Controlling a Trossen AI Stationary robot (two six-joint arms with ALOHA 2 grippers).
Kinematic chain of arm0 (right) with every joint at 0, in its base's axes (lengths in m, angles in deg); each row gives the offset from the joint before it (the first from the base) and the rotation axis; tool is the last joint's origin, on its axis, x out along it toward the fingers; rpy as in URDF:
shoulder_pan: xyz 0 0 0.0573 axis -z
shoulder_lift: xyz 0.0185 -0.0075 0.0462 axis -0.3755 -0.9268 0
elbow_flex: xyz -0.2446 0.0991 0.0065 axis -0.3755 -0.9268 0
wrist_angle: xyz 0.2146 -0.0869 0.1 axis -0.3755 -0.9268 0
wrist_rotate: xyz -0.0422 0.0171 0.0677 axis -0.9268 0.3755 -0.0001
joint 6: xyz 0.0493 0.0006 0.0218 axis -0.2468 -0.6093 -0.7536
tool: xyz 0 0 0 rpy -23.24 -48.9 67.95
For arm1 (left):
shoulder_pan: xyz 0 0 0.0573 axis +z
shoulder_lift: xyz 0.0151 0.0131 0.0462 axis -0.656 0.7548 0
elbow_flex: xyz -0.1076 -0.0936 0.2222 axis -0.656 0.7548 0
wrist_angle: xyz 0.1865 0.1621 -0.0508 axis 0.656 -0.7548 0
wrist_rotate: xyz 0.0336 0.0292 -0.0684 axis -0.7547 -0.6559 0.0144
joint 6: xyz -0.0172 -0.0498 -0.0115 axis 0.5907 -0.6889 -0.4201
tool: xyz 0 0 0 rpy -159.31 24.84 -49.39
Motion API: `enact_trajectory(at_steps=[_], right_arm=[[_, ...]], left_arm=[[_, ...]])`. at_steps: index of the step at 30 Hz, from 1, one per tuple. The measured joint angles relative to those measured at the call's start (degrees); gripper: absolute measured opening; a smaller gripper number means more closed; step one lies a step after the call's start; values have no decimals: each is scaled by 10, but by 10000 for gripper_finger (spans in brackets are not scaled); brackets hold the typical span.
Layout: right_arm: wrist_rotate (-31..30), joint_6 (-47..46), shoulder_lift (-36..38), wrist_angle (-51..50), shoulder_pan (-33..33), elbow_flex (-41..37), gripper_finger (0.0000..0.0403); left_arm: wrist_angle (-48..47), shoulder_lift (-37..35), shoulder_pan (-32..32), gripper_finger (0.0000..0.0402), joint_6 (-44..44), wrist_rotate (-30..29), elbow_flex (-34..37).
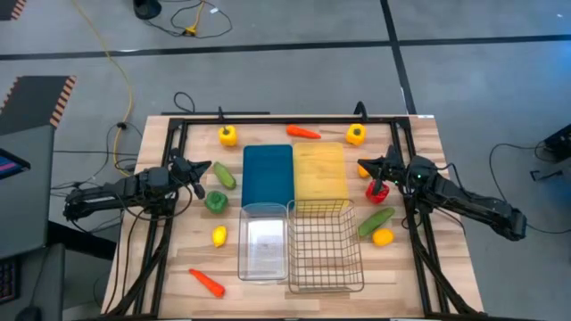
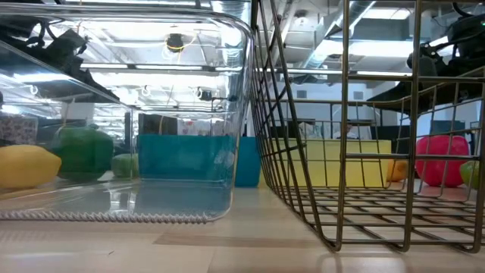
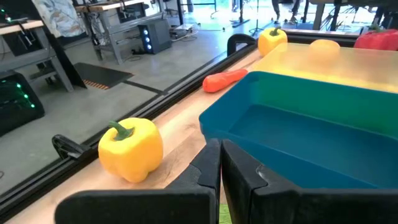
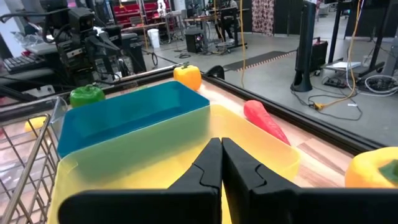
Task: Sort produce into baskets
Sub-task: Put the red bell pepper into the yellow basket
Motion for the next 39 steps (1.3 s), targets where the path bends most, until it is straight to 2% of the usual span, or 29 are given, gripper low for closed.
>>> enact_trajectory(at_steps=[7,11,17,23,27,34,39], right_arm=[[0,-5,0,2,0,0,37],[0,-6,0,16,0,0,63],[0,-64,0,28,6,20,147],[0,-66,0,28,5,23,254],[0,-66,0,28,5,23,296],[0,-65,0,32,5,27,315],[6,-65,0,20,4,73,315]], left_arm=[[0,0,0,0,32,1,0],[1,0,0,0,8,2,0],[3,0,0,0,-54,2,0],[3,0,0,0,-56,2,0],[4,0,0,0,-56,2,0],[5,0,0,0,-56,2,0],[5,0,0,0,-56,2,0]])
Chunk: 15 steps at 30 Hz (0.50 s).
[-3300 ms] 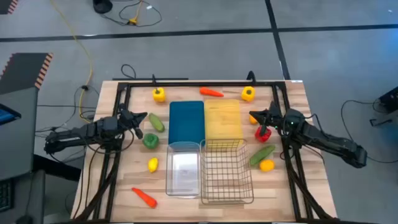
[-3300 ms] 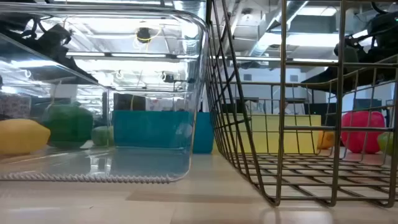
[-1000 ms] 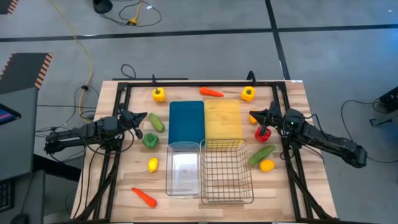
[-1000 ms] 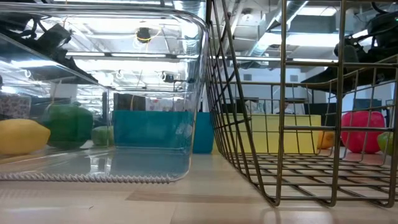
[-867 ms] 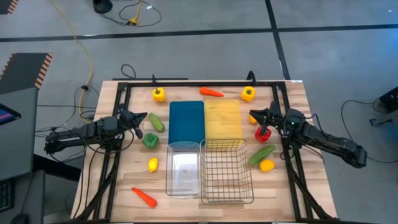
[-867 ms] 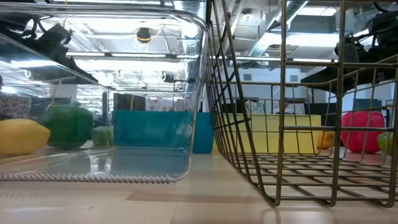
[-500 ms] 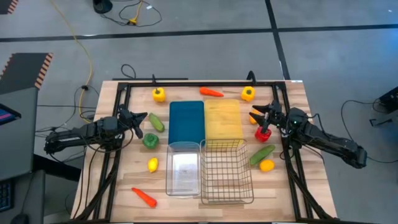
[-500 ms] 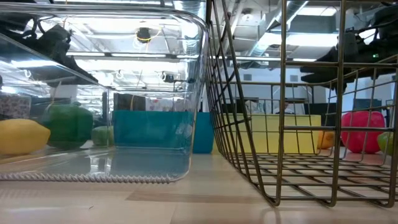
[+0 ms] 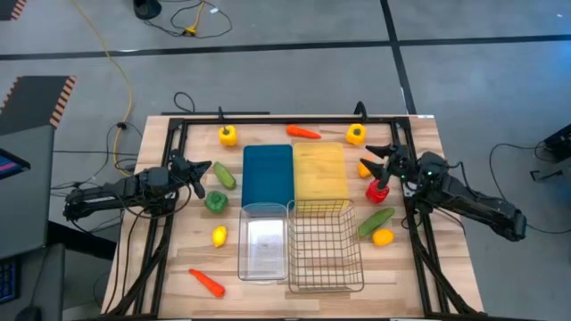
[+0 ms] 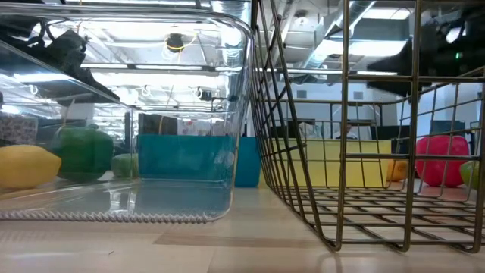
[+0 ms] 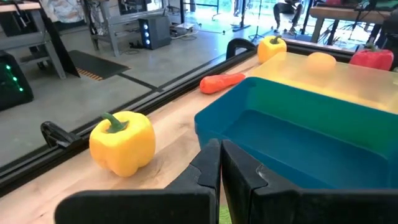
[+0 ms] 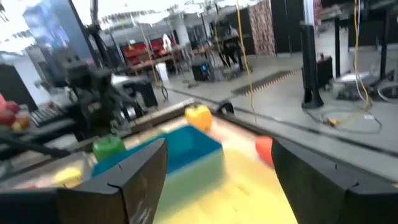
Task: Sort produce into baskets
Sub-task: Put the red bell pepper into the yellow basket
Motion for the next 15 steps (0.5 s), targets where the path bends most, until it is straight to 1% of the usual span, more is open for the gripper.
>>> enact_trajectory(at_steps=[4,8,15], right_arm=[[10,6,0,-66,0,73,315],[10,6,-8,-183,0,160,315],[10,5,-67,-373,0,286,315]], left_arm=[[0,0,0,0,0,0,0],[0,0,0,0,0,0,0],[0,0,0,0,0,0,0]])
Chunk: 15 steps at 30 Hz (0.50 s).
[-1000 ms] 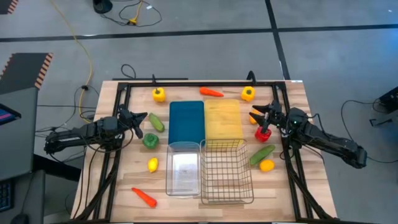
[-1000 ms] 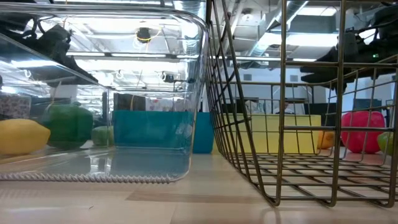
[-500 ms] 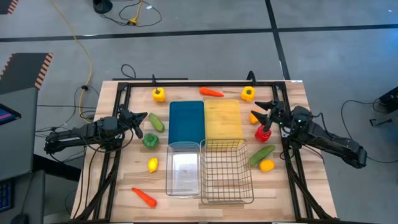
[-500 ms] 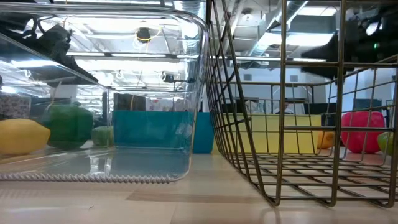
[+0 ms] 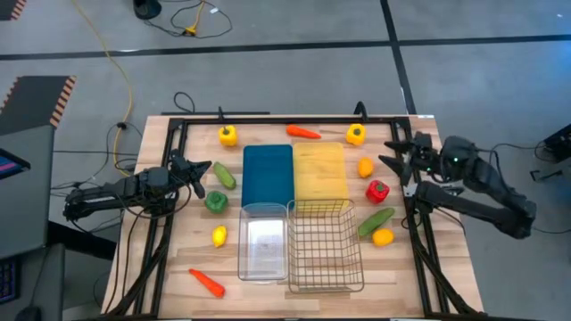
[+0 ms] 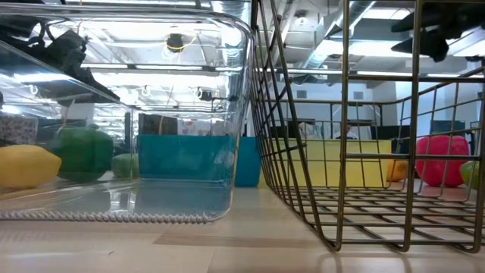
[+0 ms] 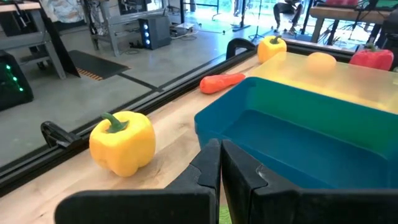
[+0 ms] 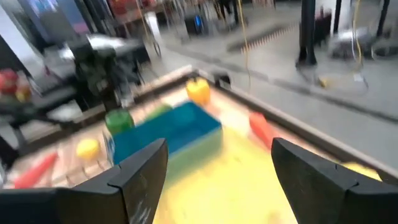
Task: Sort produce into baskets
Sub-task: Put the red bell pepper into the yellow basket
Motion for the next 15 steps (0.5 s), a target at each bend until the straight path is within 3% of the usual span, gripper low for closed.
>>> enact_trajectory(at_steps=[7,15], right_arm=[[0,0,-100,-151,0,71,315],[1,-1,-228,-224,0,97,315]], left_arm=[[0,0,0,0,0,0,0],[0,0,0,0,0,0,0]])
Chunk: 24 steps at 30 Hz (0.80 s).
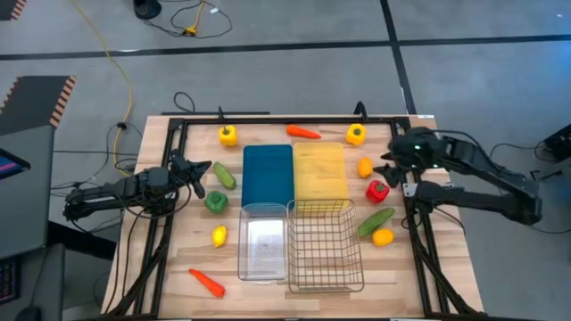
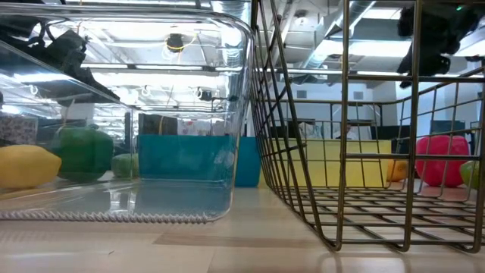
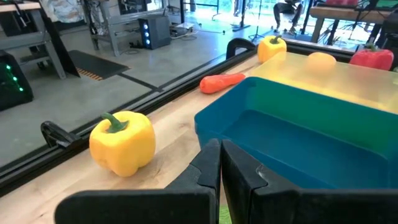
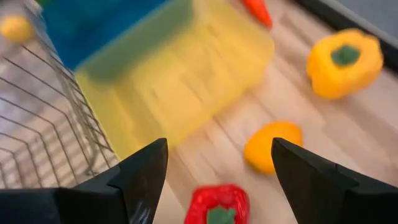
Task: Sort produce into baskets
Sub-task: Put the red bell pepper into the yellow basket
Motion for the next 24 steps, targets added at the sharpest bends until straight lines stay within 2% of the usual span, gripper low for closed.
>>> enact_trajectory(at_steps=[5,11,24], right_arm=[[0,0,-68,0,0,1,315],[0,2,-113,0,0,1,315],[0,3,-125,-1,0,1,318]], left_arm=[[0,0,0,0,0,0,0],[0,0,0,0,0,0,0],[-4,0,0,0,0,0,0]])
